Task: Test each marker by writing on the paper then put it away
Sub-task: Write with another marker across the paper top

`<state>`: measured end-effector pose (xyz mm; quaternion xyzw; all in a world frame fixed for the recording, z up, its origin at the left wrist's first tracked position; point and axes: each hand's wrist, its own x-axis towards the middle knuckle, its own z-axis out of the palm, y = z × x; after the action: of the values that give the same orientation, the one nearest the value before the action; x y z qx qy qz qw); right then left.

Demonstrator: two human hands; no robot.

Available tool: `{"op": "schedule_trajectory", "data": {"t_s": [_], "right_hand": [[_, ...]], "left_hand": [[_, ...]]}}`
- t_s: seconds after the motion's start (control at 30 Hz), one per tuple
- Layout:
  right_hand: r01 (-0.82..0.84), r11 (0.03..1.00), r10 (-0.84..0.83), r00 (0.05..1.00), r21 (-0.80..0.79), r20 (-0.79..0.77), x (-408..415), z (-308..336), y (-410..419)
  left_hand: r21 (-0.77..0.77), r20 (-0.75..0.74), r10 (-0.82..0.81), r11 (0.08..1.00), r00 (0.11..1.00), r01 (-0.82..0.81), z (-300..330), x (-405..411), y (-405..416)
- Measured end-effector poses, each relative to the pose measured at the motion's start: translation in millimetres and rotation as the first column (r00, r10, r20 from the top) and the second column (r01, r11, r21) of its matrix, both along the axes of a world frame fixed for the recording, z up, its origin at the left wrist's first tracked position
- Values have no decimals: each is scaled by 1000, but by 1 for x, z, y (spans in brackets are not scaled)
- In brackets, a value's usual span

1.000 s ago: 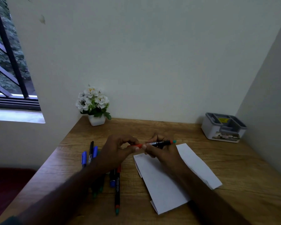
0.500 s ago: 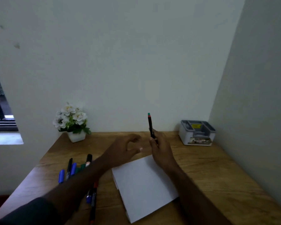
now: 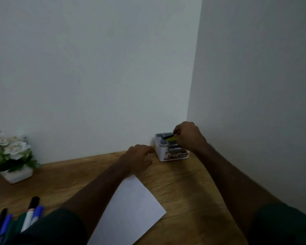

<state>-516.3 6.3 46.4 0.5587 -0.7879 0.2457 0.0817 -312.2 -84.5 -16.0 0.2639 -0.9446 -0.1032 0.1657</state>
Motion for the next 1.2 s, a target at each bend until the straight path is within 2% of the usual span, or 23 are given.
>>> {"op": "schedule_trajectory", "data": {"t_s": [0.13, 0.47, 0.6, 0.77, 0.87, 1.0, 1.2], "right_hand": [[-51, 992, 52, 999, 117, -5, -3, 4, -16], [-106, 982, 103, 994, 155, 30, 8, -6, -37], [-106, 988, 104, 994, 110, 22, 13, 0, -20], [-94, 992, 96, 995, -79, 14, 44, 6, 1], [-204, 972, 208, 978, -114, 19, 88, -5, 10], [-361, 929, 367, 928, -80, 66, 165, -29, 21], [-606, 795, 592, 784, 26, 185, 276, -72, 30]], "left_hand": [[-5, 29, -13, 1000, 999, 13, 3, -12, -3], [41, 9, -8, 999, 1000, 8, 7, -6, 2], [48, -39, -13, 999, 999, 15, 10, 13, 8], [84, -176, 11, 996, 984, 4, 17, 52, 20], [72, -234, 34, 997, 972, -18, 19, 85, 28], [75, -215, 93, 994, 972, -78, 12, 145, 42], [49, -157, 252, 968, 955, -247, -11, 259, 59]]}}
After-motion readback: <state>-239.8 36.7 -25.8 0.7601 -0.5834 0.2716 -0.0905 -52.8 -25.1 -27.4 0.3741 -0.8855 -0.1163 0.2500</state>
